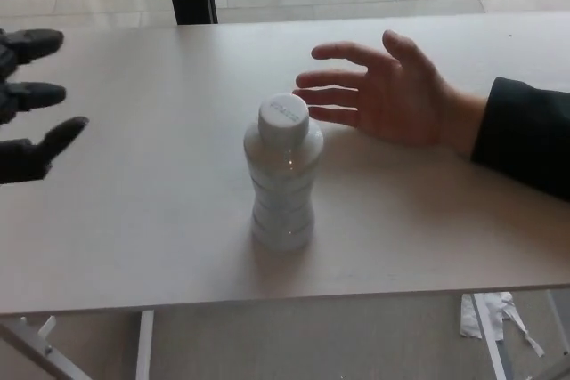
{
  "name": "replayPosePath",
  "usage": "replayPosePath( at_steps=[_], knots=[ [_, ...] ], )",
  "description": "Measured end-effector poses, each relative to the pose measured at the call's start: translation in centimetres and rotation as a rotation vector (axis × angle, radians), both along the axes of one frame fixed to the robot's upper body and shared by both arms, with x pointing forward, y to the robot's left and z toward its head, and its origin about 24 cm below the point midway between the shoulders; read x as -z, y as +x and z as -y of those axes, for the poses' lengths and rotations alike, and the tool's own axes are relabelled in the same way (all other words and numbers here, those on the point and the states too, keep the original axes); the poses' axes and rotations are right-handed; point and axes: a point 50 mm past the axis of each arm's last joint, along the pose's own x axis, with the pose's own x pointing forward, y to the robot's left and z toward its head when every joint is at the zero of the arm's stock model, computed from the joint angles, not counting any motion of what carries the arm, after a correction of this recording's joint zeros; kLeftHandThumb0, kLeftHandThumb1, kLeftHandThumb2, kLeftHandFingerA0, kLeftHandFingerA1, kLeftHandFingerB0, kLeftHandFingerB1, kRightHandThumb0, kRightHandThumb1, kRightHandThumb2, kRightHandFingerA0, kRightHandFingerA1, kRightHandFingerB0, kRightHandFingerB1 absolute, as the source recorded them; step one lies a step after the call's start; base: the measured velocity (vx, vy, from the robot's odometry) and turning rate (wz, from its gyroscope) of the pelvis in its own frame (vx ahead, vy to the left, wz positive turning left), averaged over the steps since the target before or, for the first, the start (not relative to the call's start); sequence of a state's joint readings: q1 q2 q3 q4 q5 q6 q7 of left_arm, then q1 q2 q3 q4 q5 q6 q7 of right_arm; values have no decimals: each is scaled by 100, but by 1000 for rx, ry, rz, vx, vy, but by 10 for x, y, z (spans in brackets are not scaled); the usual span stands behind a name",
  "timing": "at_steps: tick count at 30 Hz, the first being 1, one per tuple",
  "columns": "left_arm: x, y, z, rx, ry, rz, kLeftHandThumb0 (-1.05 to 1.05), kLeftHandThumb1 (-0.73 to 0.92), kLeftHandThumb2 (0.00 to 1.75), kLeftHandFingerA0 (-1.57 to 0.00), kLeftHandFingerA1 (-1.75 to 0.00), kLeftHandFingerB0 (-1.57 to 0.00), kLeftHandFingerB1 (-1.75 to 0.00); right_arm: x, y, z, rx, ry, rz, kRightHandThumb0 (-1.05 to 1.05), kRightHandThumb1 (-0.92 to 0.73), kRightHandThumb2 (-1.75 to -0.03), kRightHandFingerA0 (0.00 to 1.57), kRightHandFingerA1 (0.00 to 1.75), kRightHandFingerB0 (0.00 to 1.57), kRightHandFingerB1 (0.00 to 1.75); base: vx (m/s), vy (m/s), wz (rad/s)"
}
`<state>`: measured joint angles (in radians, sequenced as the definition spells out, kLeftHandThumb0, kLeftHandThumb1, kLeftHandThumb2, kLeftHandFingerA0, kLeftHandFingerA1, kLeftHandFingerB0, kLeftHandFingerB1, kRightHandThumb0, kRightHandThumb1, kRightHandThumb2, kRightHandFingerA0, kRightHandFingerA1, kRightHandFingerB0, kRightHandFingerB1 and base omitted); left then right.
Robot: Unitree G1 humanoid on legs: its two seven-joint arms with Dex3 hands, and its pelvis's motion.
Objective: Pick up a bottle and hand it
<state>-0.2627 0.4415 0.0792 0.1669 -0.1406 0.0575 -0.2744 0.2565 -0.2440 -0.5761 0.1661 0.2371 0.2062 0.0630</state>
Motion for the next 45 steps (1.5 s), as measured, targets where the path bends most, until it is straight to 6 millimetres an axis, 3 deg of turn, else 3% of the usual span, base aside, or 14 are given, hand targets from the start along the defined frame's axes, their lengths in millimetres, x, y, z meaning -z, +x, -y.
replayPosePath(
  at_steps=[2,7,11,12,13,21,22,28,29,32,34,42,43,45],
  knots=[
    [3,-1,17,55,6,-13,-97,36,81,-18,-73,-21,-56,1,0,0,0,2,0,-74,-45,-81,135,147,29,59,0,0,0],
    [25,-10,58,195,50,-93,-104,41,80,-31,-86,-15,-55,1,2,0,4,9,3,-73,-44,-81,134,147,29,59,0,0,0],
    [40,-16,72,250,117,-143,-102,61,59,-6,-89,-10,-54,1,2,0,4,10,5,-74,-45,-82,137,146,27,59,0,0,0],
    [42,-17,75,262,135,-151,-104,47,88,-5,-68,-4,-54,1,2,0,3,11,5,-76,-44,-83,139,143,28,60,0,0,0],
    [45,-17,77,272,149,-158,-42,9,86,-4,-57,0,-53,1,2,0,3,10,4,-74,-45,-84,139,143,27,60,0,0,0],
    [54,-10,105,373,294,-171,-42,7,84,-6,-59,0,-54,1,2,-1,-1,12,3,-73,-45,-82,137,145,29,60,0,0,0],
    [52,-7,109,385,314,-161,-104,44,80,-1,-67,-3,-55,1,3,-1,-1,13,4,-68,-57,-59,130,156,32,56,0,0,0],
    [41,7,129,419,372,-104,-104,58,59,0,-68,-2,-52,2,2,-1,-10,21,8,-73,-44,-83,135,142,27,59,0,0,0],
    [40,8,132,419,375,-98,-94,50,98,-1,-55,-3,-46,2,2,-1,-11,23,8,-73,-45,-82,132,143,26,58,0,0,0],
    [40,10,138,415,377,-86,-105,59,63,0,-61,0,-49,1,2,-1,-16,17,6,-72,-47,-81,129,144,25,57,0,0,0],
    [41,10,143,406,370,-87,-98,55,102,-2,-48,-3,-24,1,4,-1,-23,11,5,-73,-45,-83,136,141,26,59,0,0,0],
    [64,0,152,363,307,-150,-100,55,101,0,-35,0,0,1,7,1,-38,6,5,-73,-45,-82,135,141,26,59,0,0,0],
    [70,-4,153,361,295,-171,-100,60,60,0,-67,0,0,1,7,1,-41,6,6,-72,-44,-82,137,142,27,59,0,0,0],
    [77,-9,154,359,265,-193,-105,56,97,-20,-76,0,-8,0,7,1,-43,6,12,-72,-45,-81,134,144,26,58,0,0,0]
  ],
)
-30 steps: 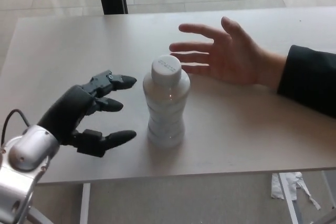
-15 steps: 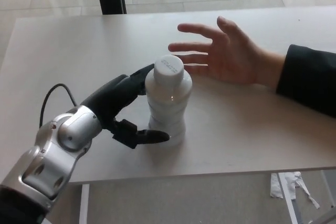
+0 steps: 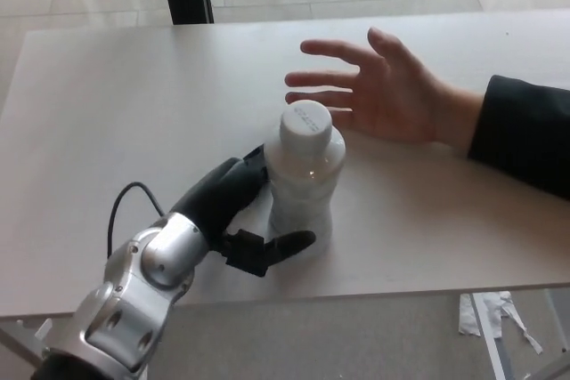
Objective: Pick up a bottle and hand it
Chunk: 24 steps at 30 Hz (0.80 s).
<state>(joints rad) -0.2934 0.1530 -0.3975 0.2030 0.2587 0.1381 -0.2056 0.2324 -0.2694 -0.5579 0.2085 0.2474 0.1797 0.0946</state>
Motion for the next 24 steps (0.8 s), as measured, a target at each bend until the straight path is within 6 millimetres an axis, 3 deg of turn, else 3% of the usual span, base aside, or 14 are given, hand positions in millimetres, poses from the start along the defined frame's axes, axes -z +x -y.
replayPosePath(
  at_steps=[2,3,4,7,8,9,10,11,15,17,19,20,21,24],
  knots=[
    [2,-1,1,-16,-30,-5,-104,47,84,-30,-80,0,0,-3,2,-1,-8,-4,13,-70,-46,-82,134,144,25,58,0,0,0],
    [3,-2,3,-29,-49,-5,-103,60,60,-36,-88,0,0,-5,2,-1,-11,-6,19,-70,-46,-82,132,139,25,57,0,0,0],
    [4,-2,5,-42,-68,-3,-105,51,93,-5,-58,0,-20,-6,2,-1,-12,-6,21,-70,-46,-82,135,143,25,57,0,0,0],
    [5,-4,16,-98,-143,-5,-105,51,94,-5,-57,0,-21,-8,2,-2,-17,-9,27,-69,-46,-82,135,143,25,57,0,0,0],
    [6,-4,20,-114,-160,-3,-102,53,77,-11,-68,0,0,-10,2,-2,-19,-9,31,-71,-46,-83,136,143,24,57,0,0,0],
    [6,-4,22,-124,-168,-1,-105,54,96,-23,-77,0,-25,-10,2,-2,-19,-10,32,-71,-47,-82,134,144,24,57,0,0,0],
    [6,-4,27,-136,-180,3,-105,54,96,-23,-77,0,-25,-10,2,-2,-20,-10,32,-71,-47,-82,134,144,24,57,0,0,0],
    [5,-5,31,-147,-194,6,-90,51,72,-36,-80,0,0,-10,2,-3,-20,-9,32,-71,-47,-81,133,146,24,57,0,0,0],
    [3,-6,51,-176,-266,7,-90,62,59,-53,-85,0,0,-9,2,-3,-21,-9,29,-71,-46,-83,133,142,25,57,0,0,0],
    [1,-6,63,-191,-304,5,-92,50,76,-79,-102,0,0,-9,2,-3,-21,-9,29,-70,-46,-82,135,144,25,58,0,0,0],
    [-1,-5,70,-203,-320,9,-92,50,76,-79,-102,0,0,-10,3,-3,-24,-9,31,-70,-46,-82,135,144,25,58,0,0,0],
    [-2,-3,71,-212,-319,17,-105,56,98,-92,-115,0,-22,-10,3,-3,-24,-10,32,-66,-57,-60,127,158,30,55,0,0,0],
    [-3,-1,72,-220,-316,25,-79,64,59,-108,-104,0,0,-10,3,-3,-25,-11,32,-67,-57,-60,127,156,31,56,0,0,0],
    [-4,3,74,-243,-307,39,-32,59,108,-133,-123,0,-28,-10,3,-4,-25,-11,32,-69,-46,-83,135,143,25,58,0,0,0]
  ],
)
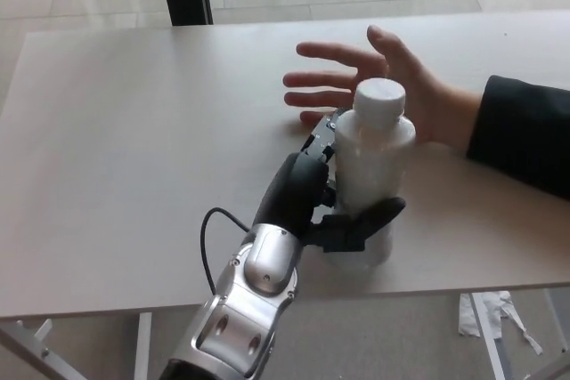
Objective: Pick up a bottle and hand it
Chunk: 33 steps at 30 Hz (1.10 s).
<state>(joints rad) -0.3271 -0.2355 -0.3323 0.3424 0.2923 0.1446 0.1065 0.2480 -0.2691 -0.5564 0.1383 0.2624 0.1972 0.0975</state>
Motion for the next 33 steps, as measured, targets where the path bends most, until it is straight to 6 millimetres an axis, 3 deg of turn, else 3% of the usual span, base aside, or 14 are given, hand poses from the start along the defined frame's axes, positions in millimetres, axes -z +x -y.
replayPosePath(
  at_steps=[2,3,5,7,10,13,14,19,20,23,25,26,27,33],
  knots=[
    [0,2,1,-21,5,3,-15,61,123,-116,-117,-36,-67,0,0,0,0,0,0,-65,-59,-59,124,146,30,54,0,0,0],
    [0,2,1,-29,7,5,-13,51,138,-111,-136,-72,-81,0,0,0,-1,0,0,-67,-47,-82,131,140,27,58,0,0,0],
    [0,3,2,-49,8,16,-7,68,138,-141,-140,-145,-141,0,0,0,-1,0,0,-69,-47,-82,133,143,27,59,0,0,0],
    [0,4,2,-67,4,35,-18,40,172,-126,-175,-118,-166,0,0,0,-1,0,0,-69,-47,-82,130,142,26,58,0,0,0],
    [0,4,3,-89,0,57,-19,39,170,-126,-175,-114,-167,0,0,0,-1,0,0,-69,-47,-83,132,143,25,58,0,0,0],
    [1,4,2,-116,-5,77,-12,67,137,-140,-140,-140,-139,0,0,0,0,0,0,-69,-48,-83,132,142,26,58,0,0,0],
    [1,4,1,-126,-7,83,-25,35,172,-117,-174,-103,-168,0,0,0,0,0,0,-69,-48,-83,136,143,24,58,0,0,0],
    [1,10,0,-190,-17,103,-17,31,174,-112,-174,-100,-166,2,-1,0,5,4,-7,-69,-48,-83,137,144,25,59,0,0,0],
    [0,11,0,-199,-20,105,-15,30,175,-115,-175,-102,-166,2,-1,0,5,4,-8,-65,-59,-59,128,154,28,55,0,0,0],
    [-9,20,5,-232,-47,123,-16,26,175,-116,-173,-104,-164,2,-1,0,6,4,-9,-67,-49,-82,133,144,24,58,0,0,0],
    [-17,26,7,-238,-51,148,-22,27,169,-115,-169,-105,-163,2,-1,0,4,4,-6,-68,-49,-81,131,144,26,58,0,0,0],
    [-17,28,5,-242,-47,154,-7,57,129,-133,-132,-133,-131,1,0,0,3,3,-4,-67,-48,-82,131,143,26,58,0,0,0],
    [-18,30,3,-250,-40,156,-19,30,163,-112,-165,-102,-156,1,-1,0,4,3,-5,-69,-46,-83,134,142,24,58,0,0,0],
    [-26,40,-8,-276,-13,181,-6,40,130,-91,-162,-87,-142,2,0,-1,0,4,-5,-68,-48,-81,128,145,25,58,0,0,0]
  ],
)
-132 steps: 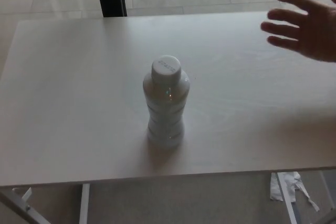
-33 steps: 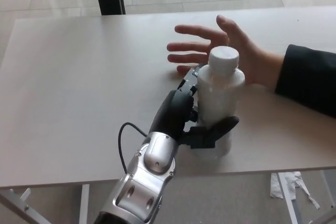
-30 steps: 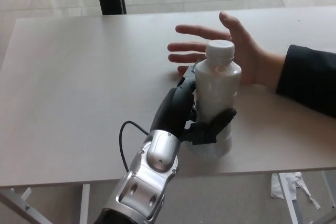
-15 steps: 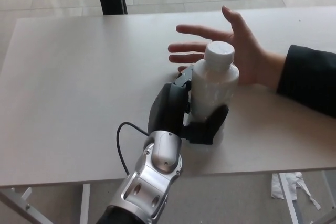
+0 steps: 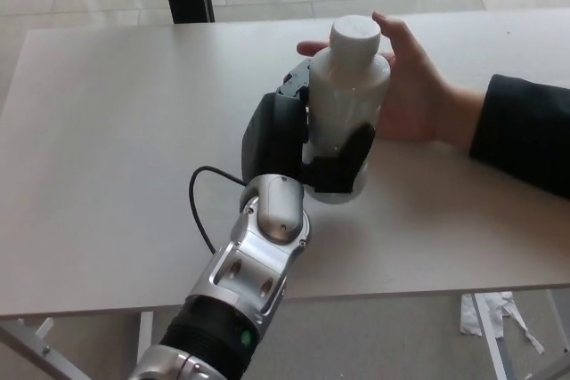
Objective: Pick up a bottle and hand it
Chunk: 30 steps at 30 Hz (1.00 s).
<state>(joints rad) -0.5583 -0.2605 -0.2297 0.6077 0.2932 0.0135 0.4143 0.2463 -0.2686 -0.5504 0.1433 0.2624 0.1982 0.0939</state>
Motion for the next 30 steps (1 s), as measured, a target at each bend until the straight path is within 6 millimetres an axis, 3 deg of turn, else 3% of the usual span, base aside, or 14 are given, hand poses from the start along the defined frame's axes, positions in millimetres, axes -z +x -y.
replayPosePath(
  at_steps=[1,2,3,5,7,9,10,17,25,26,27,28,29,30],
  knots=[
    [-2,2,-1,-4,7,4,-2,41,128,-91,-162,-88,-141,0,0,0,-1,0,1,-68,-49,-80,129,146,26,58,0,0,0],
    [-6,6,-3,-7,19,10,-5,49,118,-117,-137,-96,-119,0,1,0,-2,1,2,-69,-49,-78,130,149,28,59,0,0,0],
    [-9,9,-3,-7,27,16,-5,50,117,-89,-164,-87,-139,0,1,-1,-3,1,2,-68,-48,-79,131,146,30,60,0,0,0],
    [-14,13,-2,-7,41,22,-10,63,97,-85,-169,-79,-142,0,3,-2,-7,5,5,-67,-47,-80,128,143,32,61,0,0,0],
    [-15,16,-3,-8,60,15,-11,63,98,-85,-171,-78,-143,2,4,-5,-12,13,8,-69,-47,-80,129,143,32,61,0,0,0],
    [-17,21,-3,-10,81,9,-8,66,92,-88,-167,-78,-138,4,5,-8,-19,21,7,-75,-45,-88,122,125,28,59,0,0,0],
    [-20,24,-3,-11,93,7,-10,63,96,-89,-164,-82,-136,5,5,-10,-26,25,5,-65,-60,-58,124,130,33,55,0,0,0],
    [-34,43,-4,-55,138,-24,-12,66,93,-88,-163,-81,-134,10,9,-19,-58,22,-12,-68,-59,-59,123,125,35,54,0,0,0],
    [-33,46,-7,-83,145,-48,-12,66,93,-88,-163,-81,-134,10,9,-19,-57,9,-13,-68,-59,-59,123,125,35,54,0,0,0],
    [-32,46,-7,-84,146,-50,-15,71,85,-91,-159,-85,-122,10,9,-19,-57,8,-12,-66,-43,-89,135,127,37,63,0,0,0],
    [-32,47,-7,-85,146,-51,-15,71,85,-91,-159,-85,-122,10,9,-19,-57,7,-12,-66,-43,-89,135,127,37,63,0,0,0],
    [-32,47,-7,-87,149,-54,-21,77,66,-82,-162,-76,-89,10,9,-19,-57,7,-12,-66,-58,-60,119,148,38,63,0,0,0],
    [-34,49,-7,-94,158,-60,-19,77,66,-85,-166,-76,-99,10,10,-21,-62,6,-11,-69,-58,-59,122,144,38,63,0,0,0],
    [-37,51,-5,-101,162,-61,-16,78,66,-82,-168,-73,-117,9,11,-23,-68,4,-11,-69,-46,-85,130,133,34,64,0,0,0]
  ],
)
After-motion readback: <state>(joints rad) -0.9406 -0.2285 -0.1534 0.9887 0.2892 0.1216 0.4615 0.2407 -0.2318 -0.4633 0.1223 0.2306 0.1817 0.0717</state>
